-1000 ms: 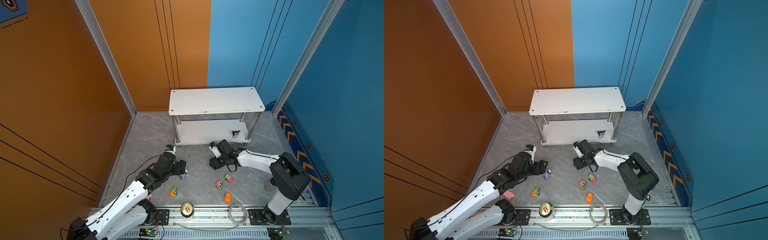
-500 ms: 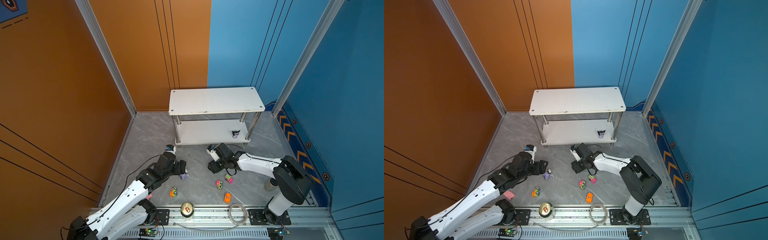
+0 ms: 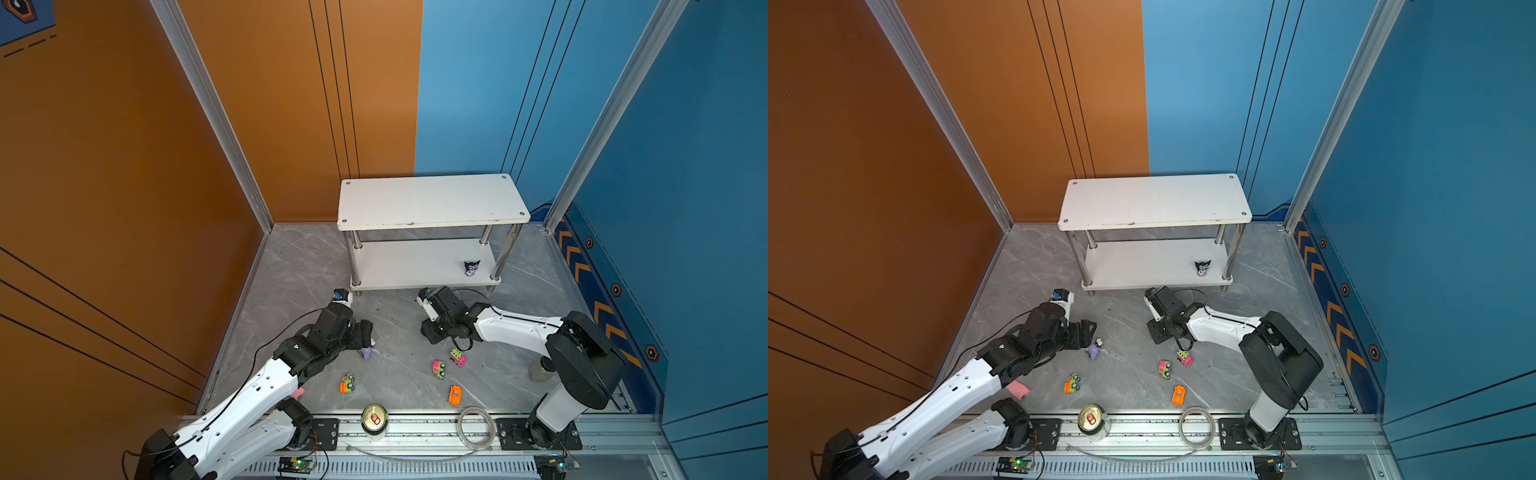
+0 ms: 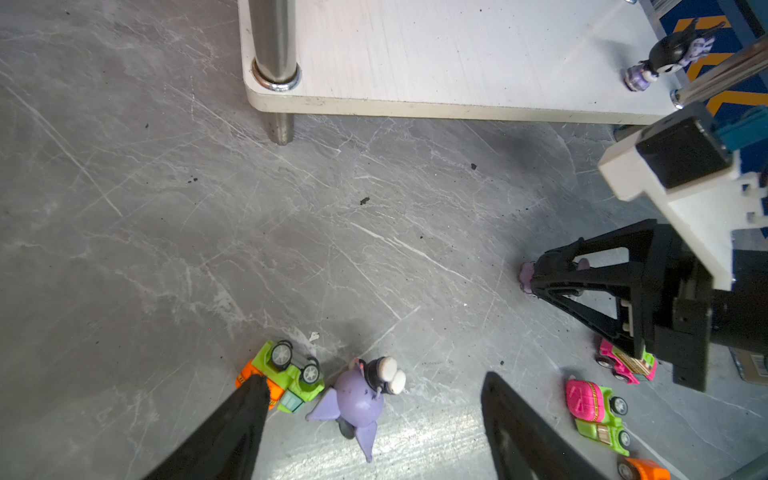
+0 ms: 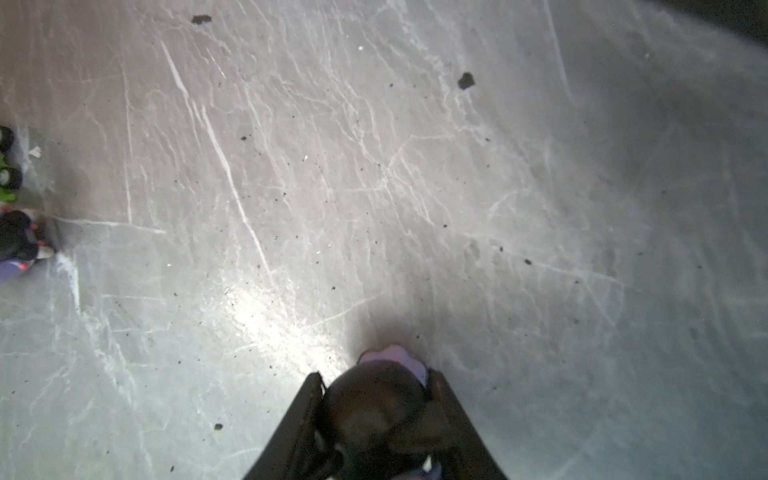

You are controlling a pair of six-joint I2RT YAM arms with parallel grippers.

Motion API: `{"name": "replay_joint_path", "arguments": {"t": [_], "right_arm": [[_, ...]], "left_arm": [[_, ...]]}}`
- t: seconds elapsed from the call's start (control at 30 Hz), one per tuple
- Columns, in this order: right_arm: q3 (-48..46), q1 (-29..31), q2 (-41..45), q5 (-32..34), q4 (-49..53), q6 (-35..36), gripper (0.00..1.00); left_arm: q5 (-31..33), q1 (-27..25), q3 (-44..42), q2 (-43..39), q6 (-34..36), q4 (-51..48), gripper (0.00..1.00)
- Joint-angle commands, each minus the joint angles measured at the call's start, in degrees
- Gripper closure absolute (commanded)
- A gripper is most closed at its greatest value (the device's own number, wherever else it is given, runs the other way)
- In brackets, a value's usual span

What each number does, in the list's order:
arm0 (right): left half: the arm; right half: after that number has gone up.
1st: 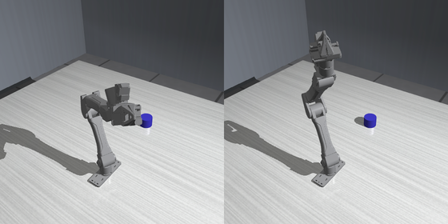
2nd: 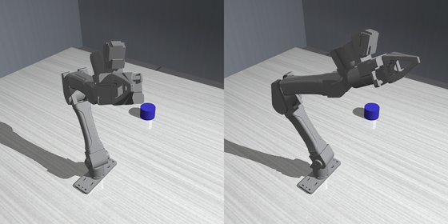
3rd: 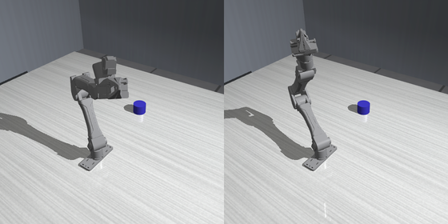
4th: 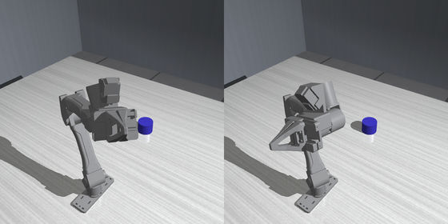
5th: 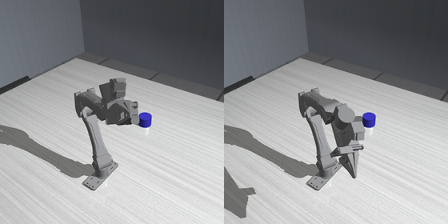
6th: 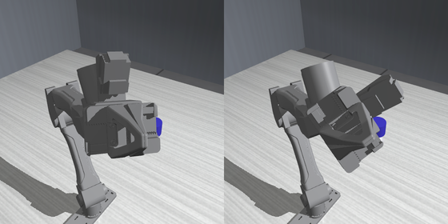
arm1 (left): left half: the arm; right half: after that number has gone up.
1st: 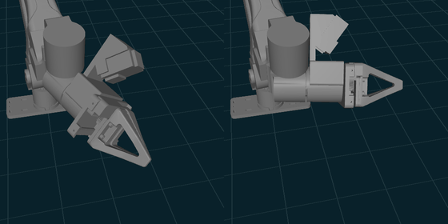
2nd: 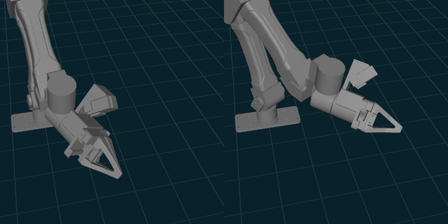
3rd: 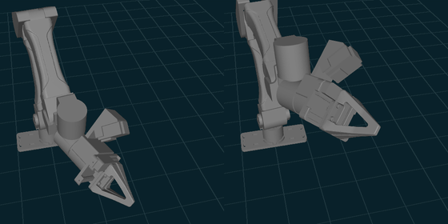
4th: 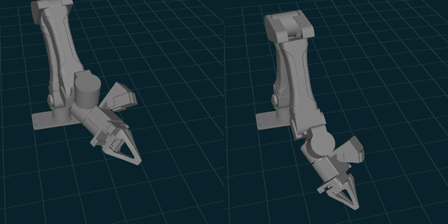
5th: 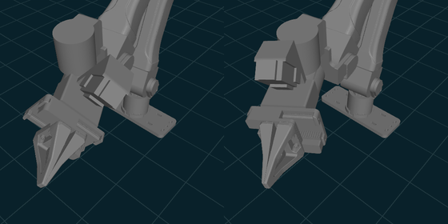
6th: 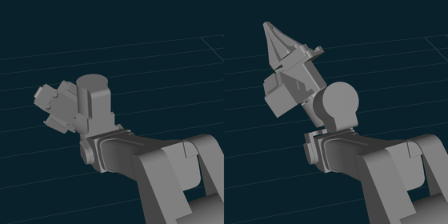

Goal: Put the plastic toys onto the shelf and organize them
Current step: 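Raise the figure with the right gripper over the lower tier beside the other figure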

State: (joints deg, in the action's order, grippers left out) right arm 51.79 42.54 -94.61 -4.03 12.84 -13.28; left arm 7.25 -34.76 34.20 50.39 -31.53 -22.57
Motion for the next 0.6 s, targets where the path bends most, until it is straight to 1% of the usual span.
{"name": "replay_joint_path", "arguments": {"t": [0.0,0.2,0.33,0.37,0.47,0.57], "right_arm": [[1.08,0.26,2.13,4.41,1.60,-2.23,0.72],[5.99,-0.70,4.56,11.14,6.25,-6.58,0.76],[9.54,-1.95,5.92,14.85,6.84,-10.02,0.78],[10.44,-4.07,5.73,15.64,6.51,-10.92,0.78],[13.26,-5.97,3.57,16.88,5.31,-13.31,0.79],[16.26,-6.69,0.56,19.56,4.64,-13.72,0.79]], "left_arm": [[-0.31,0.18,1.32,0.33,-0.10,-0.74,0.18],[-0.13,0.14,1.00,0.06,0.09,-0.68,0.18],[-0.01,0.14,0.79,-0.29,0.07,-0.64,0.18],[0.04,0.20,0.70,-0.28,0.10,-0.55,0.18],[-0.15,0.22,0.36,-0.32,-0.12,-0.20,0.18],[-0.47,0.25,0.35,-0.41,-0.21,-0.20,0.18]]}}
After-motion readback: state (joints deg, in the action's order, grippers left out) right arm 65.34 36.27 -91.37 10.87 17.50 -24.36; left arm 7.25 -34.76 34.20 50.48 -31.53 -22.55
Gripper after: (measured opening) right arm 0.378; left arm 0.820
